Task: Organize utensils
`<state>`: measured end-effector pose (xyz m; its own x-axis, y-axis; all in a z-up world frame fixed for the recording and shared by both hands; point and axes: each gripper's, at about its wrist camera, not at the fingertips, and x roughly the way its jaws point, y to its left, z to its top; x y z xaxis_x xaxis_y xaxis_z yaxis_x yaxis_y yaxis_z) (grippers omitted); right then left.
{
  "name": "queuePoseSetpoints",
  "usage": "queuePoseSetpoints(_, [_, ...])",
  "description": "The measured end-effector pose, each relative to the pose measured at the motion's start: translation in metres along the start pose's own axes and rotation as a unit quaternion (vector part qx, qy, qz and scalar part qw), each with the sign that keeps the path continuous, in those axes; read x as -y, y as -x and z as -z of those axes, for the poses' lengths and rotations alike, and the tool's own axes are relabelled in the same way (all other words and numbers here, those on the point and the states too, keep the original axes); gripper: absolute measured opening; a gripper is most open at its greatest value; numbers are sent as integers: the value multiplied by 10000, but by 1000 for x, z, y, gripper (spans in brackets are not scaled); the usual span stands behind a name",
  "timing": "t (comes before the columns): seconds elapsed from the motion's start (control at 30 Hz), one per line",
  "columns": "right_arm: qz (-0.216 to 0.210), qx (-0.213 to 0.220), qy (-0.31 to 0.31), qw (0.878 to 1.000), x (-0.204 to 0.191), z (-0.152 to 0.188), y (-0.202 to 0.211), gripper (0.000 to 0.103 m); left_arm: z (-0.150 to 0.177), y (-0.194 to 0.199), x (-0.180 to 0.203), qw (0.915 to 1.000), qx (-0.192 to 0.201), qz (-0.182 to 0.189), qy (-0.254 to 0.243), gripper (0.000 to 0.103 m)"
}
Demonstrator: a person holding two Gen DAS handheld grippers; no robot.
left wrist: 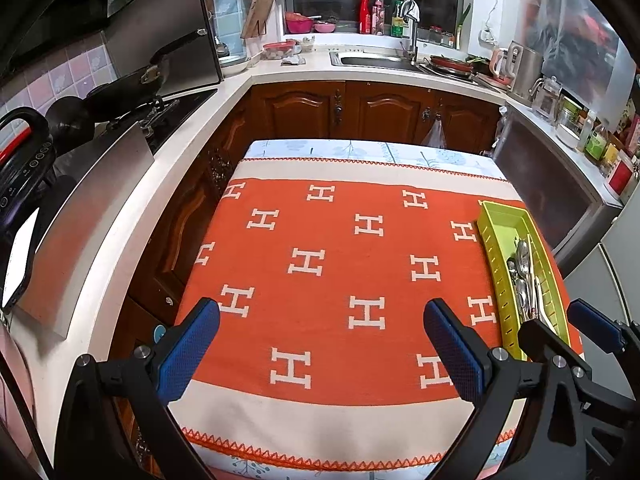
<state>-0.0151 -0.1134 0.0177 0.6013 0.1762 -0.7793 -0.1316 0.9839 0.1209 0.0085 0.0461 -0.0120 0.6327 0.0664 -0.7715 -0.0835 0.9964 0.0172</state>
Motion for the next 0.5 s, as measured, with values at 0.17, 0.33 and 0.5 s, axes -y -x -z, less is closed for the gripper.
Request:
queuePoseSetpoints(0.17, [21, 33, 31, 10000, -2, 2, -2, 64, 1, -1, 1, 10000, -10, -32, -31, 101])
queuePoseSetpoints(0.33, [10, 34, 25, 10000, -2, 1, -2, 64, 2, -1, 4, 10000, -14, -79, -48, 101])
queuePoseSetpoints(0.5, [-31, 53, 20, 10000, -3, 1, -2, 64, 1, -1, 4, 9999, 0, -106, -48, 101])
